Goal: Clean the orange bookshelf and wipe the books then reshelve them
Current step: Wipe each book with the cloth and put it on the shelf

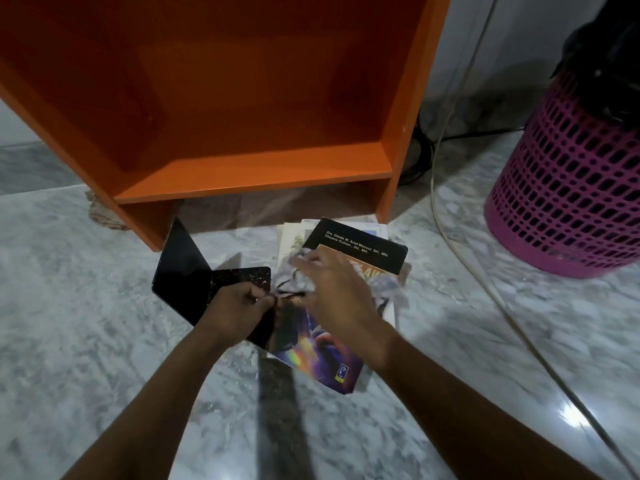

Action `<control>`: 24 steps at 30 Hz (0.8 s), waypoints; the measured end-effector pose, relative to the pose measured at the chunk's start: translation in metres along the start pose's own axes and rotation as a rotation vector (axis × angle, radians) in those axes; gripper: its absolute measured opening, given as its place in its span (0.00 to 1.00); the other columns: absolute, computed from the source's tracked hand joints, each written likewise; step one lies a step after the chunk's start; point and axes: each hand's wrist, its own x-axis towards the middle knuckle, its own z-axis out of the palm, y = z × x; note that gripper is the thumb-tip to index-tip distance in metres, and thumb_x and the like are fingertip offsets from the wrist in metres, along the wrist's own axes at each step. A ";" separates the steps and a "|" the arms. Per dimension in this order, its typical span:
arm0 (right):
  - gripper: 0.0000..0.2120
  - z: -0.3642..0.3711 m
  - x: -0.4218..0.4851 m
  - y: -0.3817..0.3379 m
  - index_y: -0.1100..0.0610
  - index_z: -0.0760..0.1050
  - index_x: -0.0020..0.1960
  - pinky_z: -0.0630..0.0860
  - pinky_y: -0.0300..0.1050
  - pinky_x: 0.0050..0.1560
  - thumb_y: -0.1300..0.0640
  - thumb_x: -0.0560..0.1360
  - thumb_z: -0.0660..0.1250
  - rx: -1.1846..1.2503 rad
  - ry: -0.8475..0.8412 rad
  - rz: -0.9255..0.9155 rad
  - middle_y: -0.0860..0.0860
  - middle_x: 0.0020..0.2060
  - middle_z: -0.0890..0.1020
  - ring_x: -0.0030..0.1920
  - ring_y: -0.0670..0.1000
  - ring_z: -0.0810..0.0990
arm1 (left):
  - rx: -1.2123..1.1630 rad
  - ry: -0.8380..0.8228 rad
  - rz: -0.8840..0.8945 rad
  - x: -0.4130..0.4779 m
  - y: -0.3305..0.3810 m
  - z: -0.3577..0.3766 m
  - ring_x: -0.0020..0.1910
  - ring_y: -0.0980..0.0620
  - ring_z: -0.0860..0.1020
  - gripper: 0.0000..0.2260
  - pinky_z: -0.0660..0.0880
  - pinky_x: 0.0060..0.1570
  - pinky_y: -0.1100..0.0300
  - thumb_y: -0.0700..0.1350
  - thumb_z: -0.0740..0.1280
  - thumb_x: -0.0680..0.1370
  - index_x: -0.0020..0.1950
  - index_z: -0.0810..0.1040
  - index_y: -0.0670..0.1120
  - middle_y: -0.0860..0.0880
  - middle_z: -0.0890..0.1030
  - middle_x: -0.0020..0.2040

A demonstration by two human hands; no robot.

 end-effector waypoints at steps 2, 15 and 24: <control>0.34 0.012 0.019 -0.003 0.45 0.66 0.74 0.72 0.48 0.59 0.66 0.72 0.67 -0.067 -0.007 -0.069 0.47 0.66 0.71 0.63 0.51 0.67 | -0.069 -0.041 -0.066 0.001 -0.004 -0.002 0.37 0.52 0.77 0.08 0.75 0.42 0.58 0.41 0.70 0.77 0.38 0.80 0.43 0.48 0.79 0.35; 0.30 -0.019 0.078 0.031 0.46 0.68 0.73 0.74 0.48 0.53 0.67 0.75 0.64 -0.050 0.237 0.192 0.50 0.66 0.72 0.60 0.52 0.69 | -0.251 -0.139 -0.226 0.007 -0.006 -0.004 0.36 0.45 0.81 0.09 0.82 0.45 0.46 0.43 0.72 0.76 0.37 0.79 0.43 0.45 0.81 0.34; 0.26 -0.002 0.047 0.070 0.45 0.75 0.66 0.76 0.53 0.52 0.65 0.73 0.63 -0.031 0.341 0.423 0.51 0.60 0.77 0.56 0.54 0.74 | -0.283 -0.192 -0.254 0.009 -0.005 -0.006 0.36 0.45 0.80 0.07 0.80 0.35 0.53 0.43 0.71 0.77 0.41 0.77 0.42 0.43 0.81 0.36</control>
